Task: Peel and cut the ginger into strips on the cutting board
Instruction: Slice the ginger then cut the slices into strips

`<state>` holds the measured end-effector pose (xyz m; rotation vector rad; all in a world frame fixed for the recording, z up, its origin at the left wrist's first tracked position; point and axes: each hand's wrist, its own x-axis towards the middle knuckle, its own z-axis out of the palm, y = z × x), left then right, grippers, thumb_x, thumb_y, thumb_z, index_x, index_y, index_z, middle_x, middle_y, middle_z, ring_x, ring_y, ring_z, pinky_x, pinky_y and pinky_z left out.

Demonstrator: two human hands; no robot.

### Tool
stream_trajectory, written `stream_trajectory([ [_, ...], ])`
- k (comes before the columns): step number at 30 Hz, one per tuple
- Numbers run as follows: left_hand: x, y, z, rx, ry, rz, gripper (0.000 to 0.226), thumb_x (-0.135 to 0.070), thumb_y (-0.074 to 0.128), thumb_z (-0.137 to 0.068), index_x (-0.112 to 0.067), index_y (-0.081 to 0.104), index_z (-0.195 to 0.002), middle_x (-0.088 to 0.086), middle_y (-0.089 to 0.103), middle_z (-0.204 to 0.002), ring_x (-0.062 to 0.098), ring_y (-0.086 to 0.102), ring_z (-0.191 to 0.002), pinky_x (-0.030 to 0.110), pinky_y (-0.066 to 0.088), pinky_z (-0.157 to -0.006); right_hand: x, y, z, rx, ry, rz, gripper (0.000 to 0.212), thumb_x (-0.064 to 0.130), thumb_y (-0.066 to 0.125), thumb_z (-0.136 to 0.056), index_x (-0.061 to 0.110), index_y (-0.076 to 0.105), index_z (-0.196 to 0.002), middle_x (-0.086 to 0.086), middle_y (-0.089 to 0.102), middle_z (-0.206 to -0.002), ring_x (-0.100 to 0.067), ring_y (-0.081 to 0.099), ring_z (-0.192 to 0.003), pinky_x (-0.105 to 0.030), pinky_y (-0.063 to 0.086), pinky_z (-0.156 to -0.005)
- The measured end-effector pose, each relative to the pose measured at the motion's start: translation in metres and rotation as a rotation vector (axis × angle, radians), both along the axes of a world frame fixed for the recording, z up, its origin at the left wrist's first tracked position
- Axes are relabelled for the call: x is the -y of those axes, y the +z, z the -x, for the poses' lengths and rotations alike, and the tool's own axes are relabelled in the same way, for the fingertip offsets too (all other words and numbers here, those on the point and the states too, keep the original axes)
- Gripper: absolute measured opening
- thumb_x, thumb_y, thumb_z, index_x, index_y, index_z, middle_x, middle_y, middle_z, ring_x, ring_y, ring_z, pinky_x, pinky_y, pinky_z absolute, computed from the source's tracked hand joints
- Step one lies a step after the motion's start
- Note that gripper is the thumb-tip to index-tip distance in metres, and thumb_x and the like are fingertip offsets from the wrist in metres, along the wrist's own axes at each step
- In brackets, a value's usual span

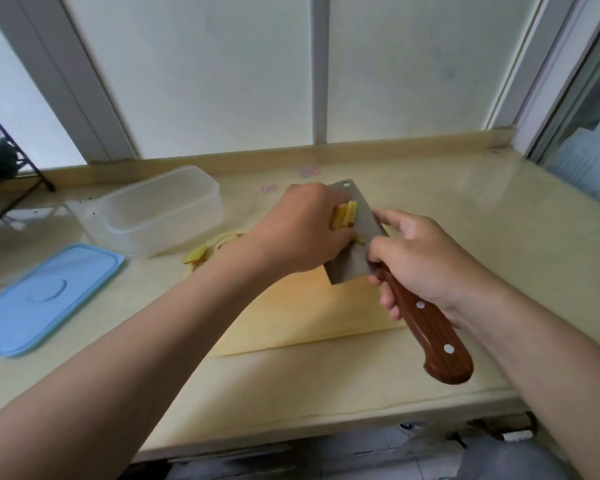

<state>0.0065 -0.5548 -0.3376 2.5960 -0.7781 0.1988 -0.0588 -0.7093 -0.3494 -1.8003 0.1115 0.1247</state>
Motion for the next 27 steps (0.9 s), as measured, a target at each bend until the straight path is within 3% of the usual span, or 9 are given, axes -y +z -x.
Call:
stream_trajectory([
  [2,-0.017,0.011,-0.007,0.058,-0.01,-0.023,0.022,-0.025,0.064,-0.094,-0.022,0.07,-0.114,-0.006,0.065,-0.096,0.017,0.057,-0.087,0.029,0.042,-0.072,-0.018,0.009,-0.012,0.019,0.044,-0.01,0.046,0.002,0.049,-0.097,0.045,0.056,-0.084,-0.014,0.06,-0.067,-0.021,0.055,-0.043,-0.03,0.051,-0.04],
  [5,-0.043,0.025,-0.018,0.098,0.029,-0.076,0.031,-0.023,0.056,-0.098,-0.03,0.068,-0.126,-0.007,0.063,-0.103,0.011,0.05,-0.09,0.023,0.036,-0.075,-0.049,0.019,-0.034,0.046,0.099,-0.009,0.044,0.003,0.048,-0.097,0.044,0.058,-0.087,-0.012,0.06,-0.065,-0.022,0.055,-0.043,-0.03,0.051,-0.041],
  [10,-0.092,0.04,-0.039,0.078,0.149,-0.132,0.026,-0.023,0.056,-0.094,-0.03,0.075,-0.111,0.0,0.071,-0.098,0.02,0.062,-0.09,0.032,0.05,-0.077,-0.11,0.027,-0.07,0.039,0.209,0.003,0.035,0.004,0.046,-0.096,0.034,0.064,-0.101,-0.013,0.059,-0.067,-0.02,0.057,-0.042,-0.029,0.05,-0.043],
  [14,-0.132,0.033,-0.058,0.099,0.25,-0.16,0.025,-0.022,0.053,-0.094,-0.021,0.077,-0.102,0.005,0.07,-0.091,0.025,0.062,-0.087,0.036,0.05,-0.078,-0.153,0.028,-0.09,0.027,0.251,0.014,0.035,0.004,0.044,-0.097,0.035,0.061,-0.097,-0.015,0.06,-0.072,-0.02,0.057,-0.041,-0.029,0.051,-0.043],
  [18,-0.162,0.02,-0.07,0.093,0.381,-0.076,0.024,-0.019,0.055,-0.092,-0.014,0.078,-0.093,0.007,0.07,-0.082,0.026,0.061,-0.079,0.035,0.05,-0.072,-0.178,0.023,-0.101,0.011,0.279,0.045,0.034,0.001,0.042,-0.093,0.021,0.065,-0.108,-0.018,0.058,-0.075,-0.022,0.055,-0.041,-0.027,0.048,-0.04],
  [22,-0.187,0.004,-0.083,0.037,0.526,0.025,0.024,-0.011,0.053,-0.087,-0.007,0.076,-0.093,0.015,0.073,-0.09,0.032,0.064,-0.088,0.042,0.056,-0.078,-0.18,0.02,-0.106,-0.026,0.266,0.095,0.053,0.0,0.042,-0.093,0.02,0.057,-0.14,-0.016,0.059,-0.073,-0.019,0.056,-0.04,-0.027,0.048,-0.04],
  [24,-0.198,-0.002,-0.089,0.001,0.591,0.036,0.025,-0.007,0.052,-0.085,-0.007,0.076,-0.093,0.015,0.073,-0.095,0.033,0.065,-0.092,0.041,0.057,-0.075,-0.173,0.022,-0.107,-0.032,0.261,0.13,0.05,0.001,0.043,-0.094,0.022,0.059,-0.136,-0.015,0.059,-0.072,-0.019,0.056,-0.041,-0.027,0.049,-0.041],
  [27,-0.205,-0.007,-0.095,-0.081,0.675,0.015,0.035,-0.002,0.054,-0.087,-0.014,0.073,-0.114,0.01,0.066,-0.117,0.028,0.061,-0.096,0.031,0.048,-0.075,-0.159,0.024,-0.105,-0.05,0.257,0.173,0.052,0.002,0.042,-0.094,0.027,0.058,-0.137,-0.017,0.061,-0.076,-0.019,0.056,-0.042,-0.028,0.05,-0.042],
])
